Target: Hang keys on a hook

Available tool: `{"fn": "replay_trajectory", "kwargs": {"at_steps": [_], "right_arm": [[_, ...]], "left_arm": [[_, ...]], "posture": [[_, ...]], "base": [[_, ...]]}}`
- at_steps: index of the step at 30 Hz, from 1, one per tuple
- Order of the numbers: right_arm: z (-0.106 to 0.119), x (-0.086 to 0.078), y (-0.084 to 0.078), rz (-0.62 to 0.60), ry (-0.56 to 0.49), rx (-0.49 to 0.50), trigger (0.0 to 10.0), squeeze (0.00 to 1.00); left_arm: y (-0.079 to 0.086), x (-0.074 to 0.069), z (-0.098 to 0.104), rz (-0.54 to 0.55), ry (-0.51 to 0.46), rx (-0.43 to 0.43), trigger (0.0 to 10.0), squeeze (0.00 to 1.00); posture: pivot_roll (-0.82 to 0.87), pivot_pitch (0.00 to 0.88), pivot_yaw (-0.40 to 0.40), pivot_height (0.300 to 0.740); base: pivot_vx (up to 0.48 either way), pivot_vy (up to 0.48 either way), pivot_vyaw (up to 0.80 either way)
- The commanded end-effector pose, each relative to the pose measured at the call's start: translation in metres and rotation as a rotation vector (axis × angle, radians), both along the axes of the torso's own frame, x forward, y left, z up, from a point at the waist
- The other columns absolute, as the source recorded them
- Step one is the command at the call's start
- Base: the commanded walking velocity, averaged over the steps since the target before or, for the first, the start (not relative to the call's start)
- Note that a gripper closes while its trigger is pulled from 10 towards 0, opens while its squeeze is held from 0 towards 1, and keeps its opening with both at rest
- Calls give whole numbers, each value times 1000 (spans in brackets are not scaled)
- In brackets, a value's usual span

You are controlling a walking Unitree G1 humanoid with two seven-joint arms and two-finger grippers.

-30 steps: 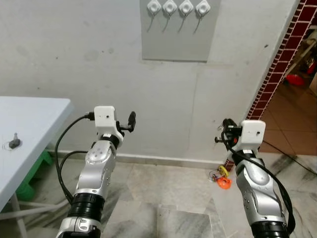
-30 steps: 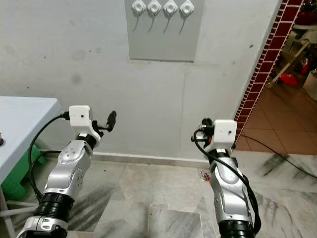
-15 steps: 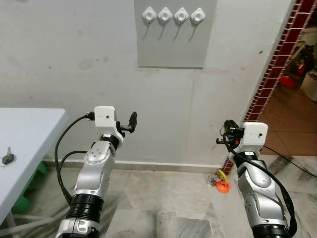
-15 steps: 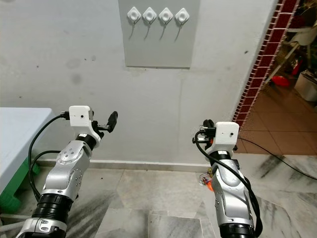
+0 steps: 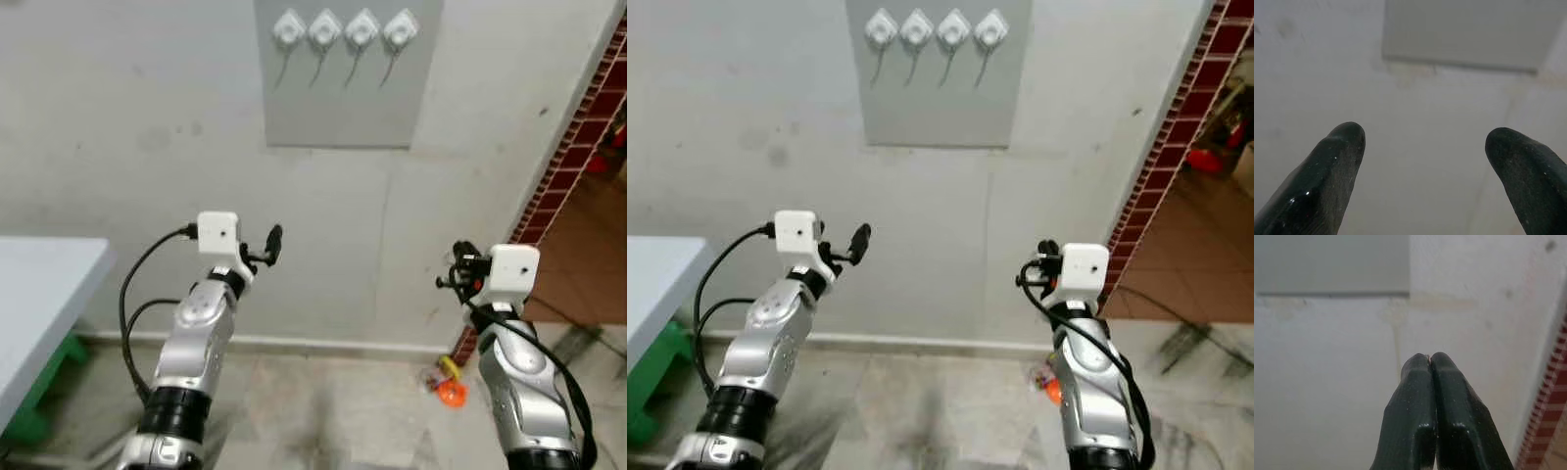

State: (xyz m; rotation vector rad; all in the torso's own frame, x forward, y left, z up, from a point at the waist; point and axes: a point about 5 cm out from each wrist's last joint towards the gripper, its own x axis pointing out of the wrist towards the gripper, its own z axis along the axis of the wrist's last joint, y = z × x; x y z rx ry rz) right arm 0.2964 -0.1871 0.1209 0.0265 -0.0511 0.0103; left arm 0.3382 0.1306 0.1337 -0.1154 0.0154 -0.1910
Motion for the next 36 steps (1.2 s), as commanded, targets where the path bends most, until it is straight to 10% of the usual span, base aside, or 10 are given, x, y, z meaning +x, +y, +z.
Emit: {"fn": "replay_trajectory", "kwargs": {"at_steps": [1,15,36], "right_arm": [[5,2,10,27,-16,15,10000,0],[5,2,11,26,-14,20,10000,0],[7,0,11,62,-10,11,10000,0]], "left_arm": [[14,0,-1,42,13,6,10000,0],[13,-1,-1,44,20,13,10000,0],[0,-3,5,-1,-26,42,10000,0]], "posture": [[26,0,31,740],[24,0,34,740],[22,0,30,740]], "base": [[442,0,0],[431,0,0],[0,0,0]]}}
